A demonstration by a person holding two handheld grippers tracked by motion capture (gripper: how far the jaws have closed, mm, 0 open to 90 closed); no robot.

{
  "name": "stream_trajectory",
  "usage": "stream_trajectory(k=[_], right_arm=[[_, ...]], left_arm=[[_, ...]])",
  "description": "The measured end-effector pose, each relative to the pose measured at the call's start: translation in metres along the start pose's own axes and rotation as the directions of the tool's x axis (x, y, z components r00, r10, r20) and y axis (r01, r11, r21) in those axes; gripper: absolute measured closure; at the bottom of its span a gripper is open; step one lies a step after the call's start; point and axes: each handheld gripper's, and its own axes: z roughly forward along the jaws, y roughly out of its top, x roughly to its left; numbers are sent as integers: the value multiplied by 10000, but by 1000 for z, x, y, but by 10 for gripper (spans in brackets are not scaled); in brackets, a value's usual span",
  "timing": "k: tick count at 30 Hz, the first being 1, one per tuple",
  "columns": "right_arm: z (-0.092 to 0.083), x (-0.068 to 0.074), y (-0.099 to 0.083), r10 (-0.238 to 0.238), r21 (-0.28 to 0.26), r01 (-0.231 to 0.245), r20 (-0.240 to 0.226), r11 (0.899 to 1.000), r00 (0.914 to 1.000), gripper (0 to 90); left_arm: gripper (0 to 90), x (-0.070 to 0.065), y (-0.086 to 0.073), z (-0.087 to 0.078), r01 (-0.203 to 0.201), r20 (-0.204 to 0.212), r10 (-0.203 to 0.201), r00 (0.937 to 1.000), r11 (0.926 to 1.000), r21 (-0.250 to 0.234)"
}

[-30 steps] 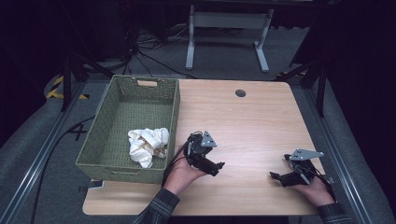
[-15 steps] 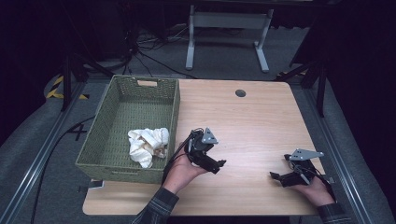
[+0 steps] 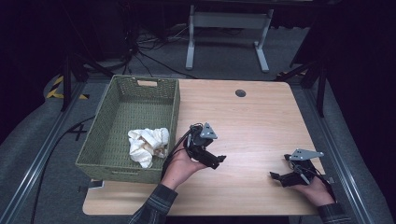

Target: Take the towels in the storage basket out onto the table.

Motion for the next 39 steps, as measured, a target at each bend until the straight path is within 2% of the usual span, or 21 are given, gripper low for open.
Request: stream_trajectory(k=[5,8,12,15,23,27,39], right_arm=[[0,0,0,-11,13,11,-7,10000,10000,4],[0,0,0,-6,16,6,-7,10000,10000,4],[0,0,0,-12,14,12,-7,10000,10000,4],[0,0,0,-8,18,8,-6,10000,10000,4],[0,0,0,-8,19,8,-7,10000,10000,4],[0,0,0,-10,16,10,-6,10000,10000,4],[0,0,0,6,-1,-6,-2,10000,10000,4]], left_arm=[[19,5,2,-7,161,-62,-162,9998,9996,-214],[19,6,3,-8,155,12,-155,9999,9995,-267],[19,9,6,-12,144,-111,-148,9998,9994,-312],[19,12,8,-16,131,-213,-137,9997,9995,-289],[19,19,11,-24,356,-115,-358,9993,9991,-228],[48,24,13,-28,489,-1,-489,9988,9985,-229],[48,37,10,-46,493,-85,-494,9987,9987,-151]])
